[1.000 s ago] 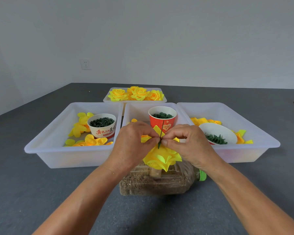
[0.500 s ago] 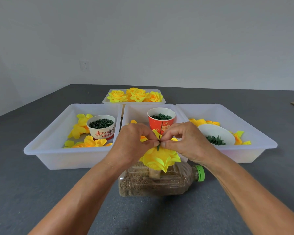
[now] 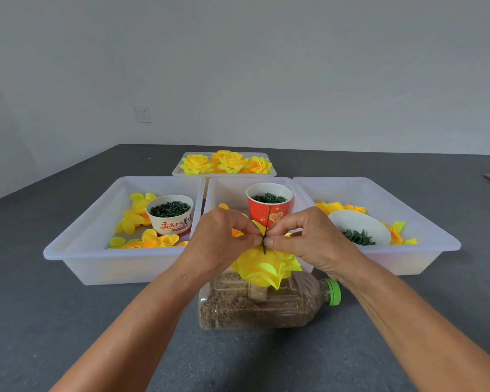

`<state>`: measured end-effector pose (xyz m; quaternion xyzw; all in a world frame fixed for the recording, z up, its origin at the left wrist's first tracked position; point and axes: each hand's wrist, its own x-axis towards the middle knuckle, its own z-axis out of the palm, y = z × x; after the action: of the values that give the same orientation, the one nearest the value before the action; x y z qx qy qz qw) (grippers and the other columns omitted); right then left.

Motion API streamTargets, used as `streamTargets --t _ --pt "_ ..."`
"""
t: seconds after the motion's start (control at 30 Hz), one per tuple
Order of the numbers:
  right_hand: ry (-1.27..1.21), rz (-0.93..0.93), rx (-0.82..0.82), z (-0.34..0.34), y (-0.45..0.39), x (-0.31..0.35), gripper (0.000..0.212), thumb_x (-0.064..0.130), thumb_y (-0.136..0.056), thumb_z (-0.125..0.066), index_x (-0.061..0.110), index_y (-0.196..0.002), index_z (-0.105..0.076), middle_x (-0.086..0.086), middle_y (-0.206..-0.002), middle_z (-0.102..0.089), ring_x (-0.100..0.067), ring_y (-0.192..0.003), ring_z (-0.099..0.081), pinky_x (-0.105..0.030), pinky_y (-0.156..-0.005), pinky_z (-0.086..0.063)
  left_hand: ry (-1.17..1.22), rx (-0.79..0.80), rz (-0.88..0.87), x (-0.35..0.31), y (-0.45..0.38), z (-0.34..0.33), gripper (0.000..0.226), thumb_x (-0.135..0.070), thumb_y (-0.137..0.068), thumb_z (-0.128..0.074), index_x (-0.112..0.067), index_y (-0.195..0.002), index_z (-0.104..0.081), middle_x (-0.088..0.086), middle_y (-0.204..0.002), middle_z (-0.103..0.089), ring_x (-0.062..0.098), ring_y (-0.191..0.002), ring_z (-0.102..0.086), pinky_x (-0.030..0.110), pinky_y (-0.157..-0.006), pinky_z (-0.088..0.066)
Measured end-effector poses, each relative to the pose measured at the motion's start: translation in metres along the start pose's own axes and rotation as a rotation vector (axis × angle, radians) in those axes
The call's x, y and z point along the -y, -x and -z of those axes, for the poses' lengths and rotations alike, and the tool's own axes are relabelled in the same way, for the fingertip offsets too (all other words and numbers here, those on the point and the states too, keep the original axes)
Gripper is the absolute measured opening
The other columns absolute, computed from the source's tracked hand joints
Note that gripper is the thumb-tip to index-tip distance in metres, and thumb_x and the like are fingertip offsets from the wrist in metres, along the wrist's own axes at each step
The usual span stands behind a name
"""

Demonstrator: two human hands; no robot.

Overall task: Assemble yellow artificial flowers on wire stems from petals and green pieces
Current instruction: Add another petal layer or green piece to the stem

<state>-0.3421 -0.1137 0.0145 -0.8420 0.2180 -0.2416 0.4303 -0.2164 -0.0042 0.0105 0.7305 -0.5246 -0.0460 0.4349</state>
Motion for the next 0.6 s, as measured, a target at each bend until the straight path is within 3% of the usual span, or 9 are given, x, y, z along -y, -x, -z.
streamTargets --t 0.17,0.33,0.6 --pt "-0.053 -0.038 0.024 0.001 -0.002 0.002 0.014 0.008 -0.071 -0.079 0.018 -0.065 -0.071 0.001 -0.076 -0.07 -0.009 -0.081 -0.061 -0.028 -0.082 -0.049 -0.005 0.033 0.013 0.0 -0.002 0.001 0.005 -0.013 -0.077 -0.074 -0.015 -0.081 -0.076 -0.005 -0.086 -0.07 0.009 -0.086 -0.063 0.024 -0.081 -0.047" --pt "0.0 -0.024 0.065 0.002 -0.007 0.001 0.006 0.008 -0.071 -0.079 0.009 -0.072 -0.073 -0.002 -0.08 -0.071 -0.011 -0.085 -0.061 -0.033 -0.086 -0.05 -0.008 0.061 0.009 0.001 -0.003 0.002 0.003 -0.01 -0.076 -0.074 -0.013 -0.078 -0.075 -0.003 -0.087 -0.07 0.011 -0.086 -0.063 0.022 -0.079 -0.045" --pt "-0.004 -0.019 0.081 -0.002 -0.006 -0.009 0.009 0.01 -0.071 -0.079 0.017 -0.069 -0.072 -0.008 -0.085 -0.072 -0.012 -0.081 -0.061 -0.029 -0.08 -0.049 -0.104 0.117 -0.021 0.003 -0.004 0.001 0.002 -0.013 -0.076 -0.075 -0.015 -0.076 -0.073 -0.004 -0.093 -0.069 0.011 -0.089 -0.061 0.03 -0.086 -0.046"
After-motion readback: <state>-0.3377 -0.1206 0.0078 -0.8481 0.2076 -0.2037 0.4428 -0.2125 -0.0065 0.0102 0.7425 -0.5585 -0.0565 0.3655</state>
